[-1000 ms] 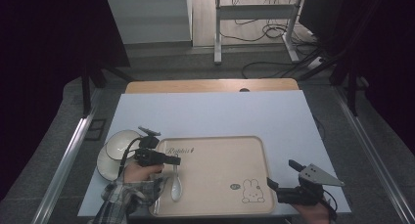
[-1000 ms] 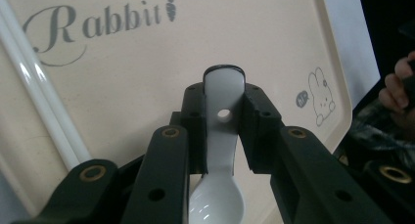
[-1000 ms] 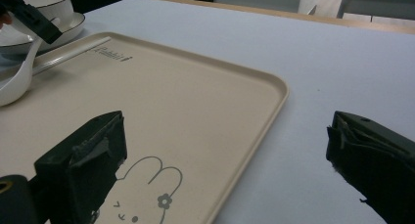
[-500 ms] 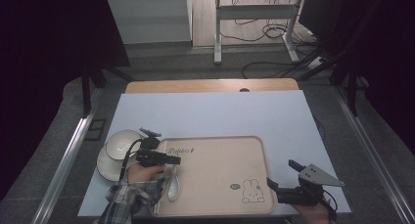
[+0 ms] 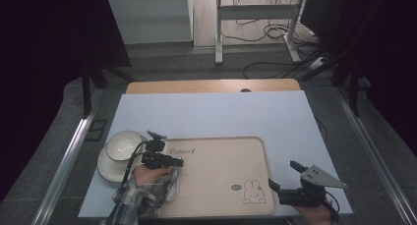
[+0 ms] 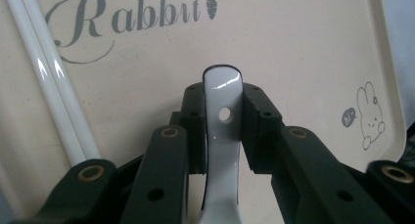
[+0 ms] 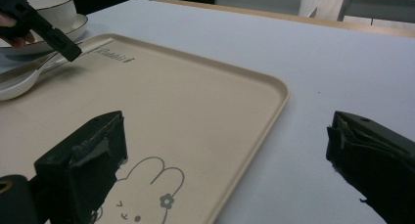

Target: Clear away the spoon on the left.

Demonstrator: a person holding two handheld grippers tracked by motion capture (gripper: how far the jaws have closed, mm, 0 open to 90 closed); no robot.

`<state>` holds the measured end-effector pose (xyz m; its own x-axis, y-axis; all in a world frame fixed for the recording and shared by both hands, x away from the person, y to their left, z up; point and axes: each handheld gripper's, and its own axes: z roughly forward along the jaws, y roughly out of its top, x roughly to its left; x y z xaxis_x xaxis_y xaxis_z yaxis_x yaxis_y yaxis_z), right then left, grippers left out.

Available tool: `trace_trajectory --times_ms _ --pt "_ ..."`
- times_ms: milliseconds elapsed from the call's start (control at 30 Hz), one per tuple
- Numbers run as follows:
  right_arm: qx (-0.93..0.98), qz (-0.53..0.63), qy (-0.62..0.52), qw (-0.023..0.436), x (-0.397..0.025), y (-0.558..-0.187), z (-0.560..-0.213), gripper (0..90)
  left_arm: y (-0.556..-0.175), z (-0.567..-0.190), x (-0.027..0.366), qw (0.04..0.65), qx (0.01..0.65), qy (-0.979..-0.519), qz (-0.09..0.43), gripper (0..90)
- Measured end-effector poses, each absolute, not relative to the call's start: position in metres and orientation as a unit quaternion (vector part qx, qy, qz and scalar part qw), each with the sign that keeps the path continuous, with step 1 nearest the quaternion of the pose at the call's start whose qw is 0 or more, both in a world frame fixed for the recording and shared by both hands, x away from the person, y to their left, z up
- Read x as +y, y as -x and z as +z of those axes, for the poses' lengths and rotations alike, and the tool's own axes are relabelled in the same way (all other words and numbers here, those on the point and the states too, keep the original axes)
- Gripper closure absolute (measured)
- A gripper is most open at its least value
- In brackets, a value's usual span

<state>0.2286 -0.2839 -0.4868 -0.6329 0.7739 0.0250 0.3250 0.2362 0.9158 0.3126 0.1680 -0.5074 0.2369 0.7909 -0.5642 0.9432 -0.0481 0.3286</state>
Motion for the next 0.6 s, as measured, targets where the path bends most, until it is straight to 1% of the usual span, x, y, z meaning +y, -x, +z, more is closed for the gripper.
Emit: trace_trajectory --times_ms 300,433,533,600 --pt "0.751 0.501 -0.366 0.225 -0.2845 -0.2286 -0.4864 1.2 -0.3138 -0.5093 0.1679 0.319 0.614 -0.714 -0.102 71.3" --pt "0.753 0.5 -0.365 0.225 -0.2844 -0.2287 -0.4864 1.3 -0.3139 -0.5098 0.1668 0.322 0.613 -0.714 -0.105 70.5" --pt "0.752 0.5 -0.365 0.225 -0.2844 -0.2285 -0.4864 1.3 -0.3138 -0.5096 0.1668 0.325 0.61 -0.715 -0.108 67.0" --pt "0.753 0.5 -0.365 0.225 -0.2845 -0.2286 -0.4864 1.3 -0.3137 -0.5085 0.1679 0.328 0.612 -0.712 -0.106 63.0"
